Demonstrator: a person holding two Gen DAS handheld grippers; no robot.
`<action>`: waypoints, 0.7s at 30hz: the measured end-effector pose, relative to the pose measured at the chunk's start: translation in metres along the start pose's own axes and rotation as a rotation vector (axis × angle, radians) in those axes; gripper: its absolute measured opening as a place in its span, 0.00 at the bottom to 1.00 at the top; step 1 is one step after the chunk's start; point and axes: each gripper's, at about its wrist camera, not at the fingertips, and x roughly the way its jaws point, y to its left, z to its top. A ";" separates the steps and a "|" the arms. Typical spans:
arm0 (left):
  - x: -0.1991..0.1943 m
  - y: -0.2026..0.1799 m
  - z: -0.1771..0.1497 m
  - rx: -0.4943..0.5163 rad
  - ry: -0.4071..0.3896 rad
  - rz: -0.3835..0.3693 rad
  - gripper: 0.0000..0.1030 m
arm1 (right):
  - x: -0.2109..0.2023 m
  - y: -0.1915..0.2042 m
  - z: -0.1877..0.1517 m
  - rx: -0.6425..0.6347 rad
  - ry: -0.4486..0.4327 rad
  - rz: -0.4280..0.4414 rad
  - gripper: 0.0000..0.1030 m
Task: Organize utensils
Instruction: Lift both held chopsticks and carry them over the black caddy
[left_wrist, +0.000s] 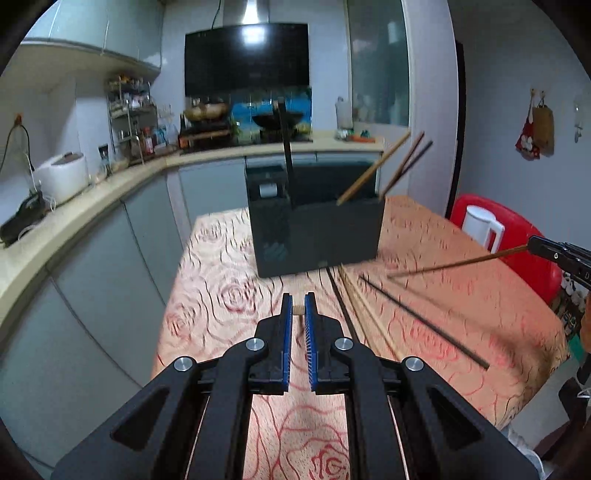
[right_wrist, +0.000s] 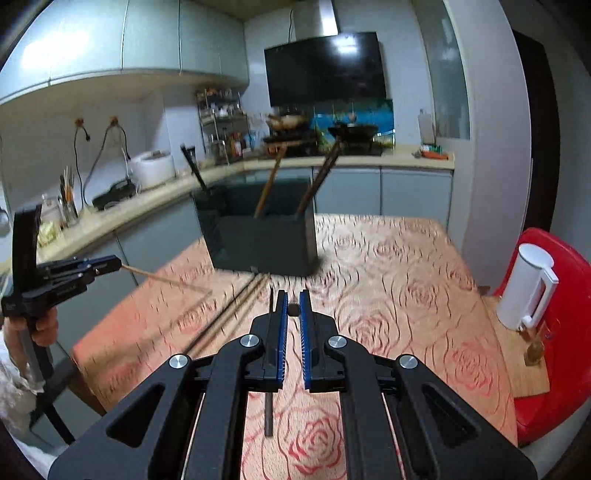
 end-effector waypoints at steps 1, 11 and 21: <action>-0.002 0.001 0.004 -0.001 -0.007 0.000 0.06 | -0.002 0.000 0.004 0.002 -0.010 0.005 0.07; -0.006 0.011 0.041 -0.015 -0.061 -0.009 0.06 | 0.000 0.003 0.045 -0.008 -0.067 0.000 0.07; 0.004 0.022 0.059 -0.049 -0.048 -0.032 0.06 | 0.023 -0.009 0.086 0.077 -0.023 0.028 0.07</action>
